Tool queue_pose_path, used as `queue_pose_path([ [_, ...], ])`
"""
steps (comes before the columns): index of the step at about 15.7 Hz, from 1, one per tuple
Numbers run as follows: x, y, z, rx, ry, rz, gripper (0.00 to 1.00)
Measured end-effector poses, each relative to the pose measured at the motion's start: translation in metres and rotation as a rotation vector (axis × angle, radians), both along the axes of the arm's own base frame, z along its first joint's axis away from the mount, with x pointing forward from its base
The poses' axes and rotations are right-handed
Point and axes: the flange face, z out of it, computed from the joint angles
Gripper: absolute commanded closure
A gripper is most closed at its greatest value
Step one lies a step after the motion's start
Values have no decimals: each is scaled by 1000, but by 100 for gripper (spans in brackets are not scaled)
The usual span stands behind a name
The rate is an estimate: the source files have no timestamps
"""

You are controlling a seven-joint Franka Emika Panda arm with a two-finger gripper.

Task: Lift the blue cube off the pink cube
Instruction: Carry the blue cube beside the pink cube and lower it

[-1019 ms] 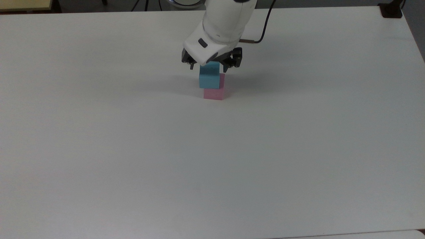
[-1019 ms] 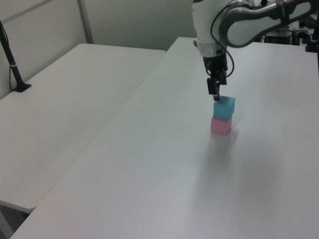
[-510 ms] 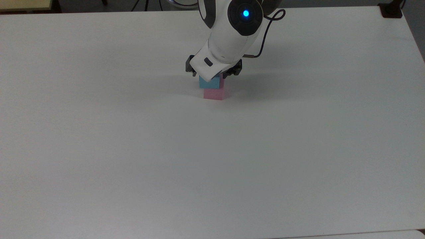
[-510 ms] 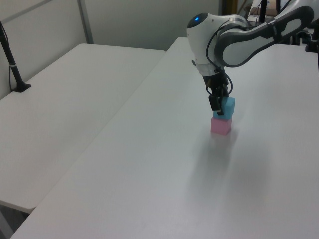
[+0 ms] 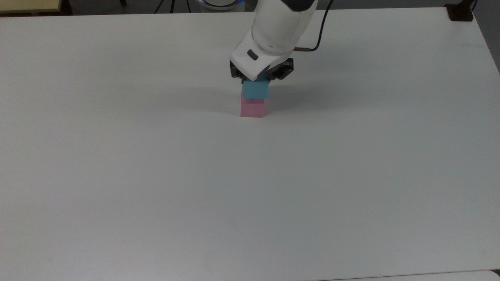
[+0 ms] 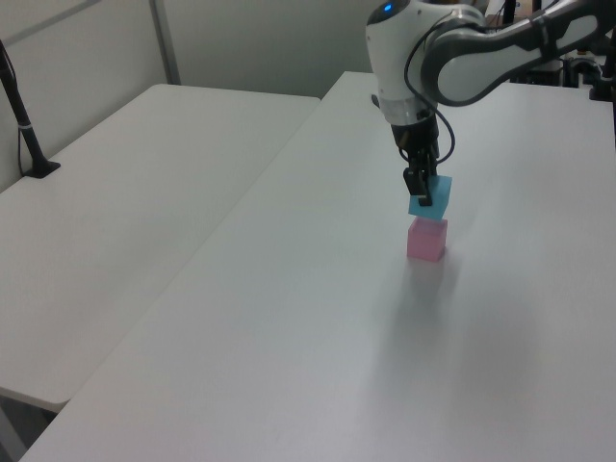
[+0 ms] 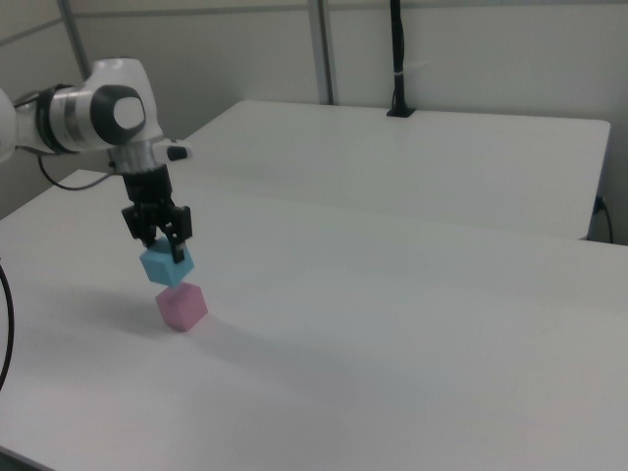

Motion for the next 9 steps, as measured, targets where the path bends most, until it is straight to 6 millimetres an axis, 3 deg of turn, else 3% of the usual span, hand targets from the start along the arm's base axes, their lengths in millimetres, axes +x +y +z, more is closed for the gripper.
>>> queue_pose_path([
  [3,11,36,11,36,-37,9,47],
  [4,24,58,6,42,-62,-27,46],
  [6,45,94,-11,54,-142,-58,46],
  [9,62,148,-54,81,-244,-55,42],
])
